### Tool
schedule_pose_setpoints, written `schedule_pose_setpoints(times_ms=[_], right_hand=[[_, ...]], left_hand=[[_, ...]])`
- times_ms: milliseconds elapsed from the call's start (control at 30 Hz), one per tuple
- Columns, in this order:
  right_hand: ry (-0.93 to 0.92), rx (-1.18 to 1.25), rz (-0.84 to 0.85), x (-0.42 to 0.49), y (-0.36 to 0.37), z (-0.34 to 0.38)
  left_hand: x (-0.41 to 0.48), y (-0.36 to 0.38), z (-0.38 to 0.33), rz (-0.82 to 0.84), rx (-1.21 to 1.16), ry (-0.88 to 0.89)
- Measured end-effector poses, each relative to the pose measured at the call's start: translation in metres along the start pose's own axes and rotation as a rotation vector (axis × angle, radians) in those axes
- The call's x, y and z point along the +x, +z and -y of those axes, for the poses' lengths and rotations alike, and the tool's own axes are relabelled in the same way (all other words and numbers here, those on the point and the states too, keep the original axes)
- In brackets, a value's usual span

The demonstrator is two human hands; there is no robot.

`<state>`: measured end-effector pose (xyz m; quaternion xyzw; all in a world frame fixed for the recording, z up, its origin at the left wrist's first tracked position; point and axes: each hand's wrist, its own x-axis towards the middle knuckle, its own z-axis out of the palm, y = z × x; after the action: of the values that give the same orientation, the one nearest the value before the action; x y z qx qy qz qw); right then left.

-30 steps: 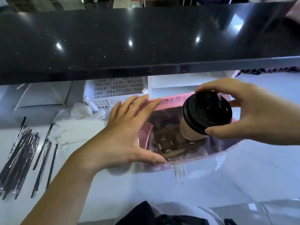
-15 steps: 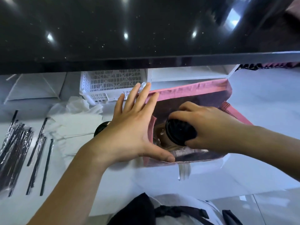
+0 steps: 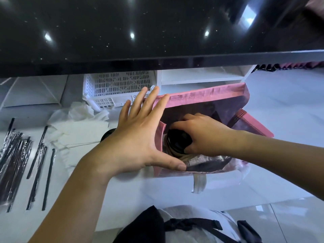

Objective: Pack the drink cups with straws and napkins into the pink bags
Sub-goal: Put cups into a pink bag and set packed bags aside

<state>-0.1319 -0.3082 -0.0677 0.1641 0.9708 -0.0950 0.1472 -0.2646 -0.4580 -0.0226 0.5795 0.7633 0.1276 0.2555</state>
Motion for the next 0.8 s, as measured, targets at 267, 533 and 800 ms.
schedule_pose_setpoints(times_ms=[267, 533, 800], right_hand=[[-0.046, -0.025, 0.002, 0.011, 0.012, 0.012], [-0.055, -0.028, -0.010, 0.017, 0.013, 0.012], [-0.028, -0.003, 0.022, 0.012, 0.011, 0.009]], left_hand=[[0.000, 0.000, -0.001, 0.004, -0.019, 0.013], [0.000, 0.000, 0.001, -0.002, -0.024, 0.018], [0.001, 0.004, 0.004, -0.042, -0.030, 0.043]])
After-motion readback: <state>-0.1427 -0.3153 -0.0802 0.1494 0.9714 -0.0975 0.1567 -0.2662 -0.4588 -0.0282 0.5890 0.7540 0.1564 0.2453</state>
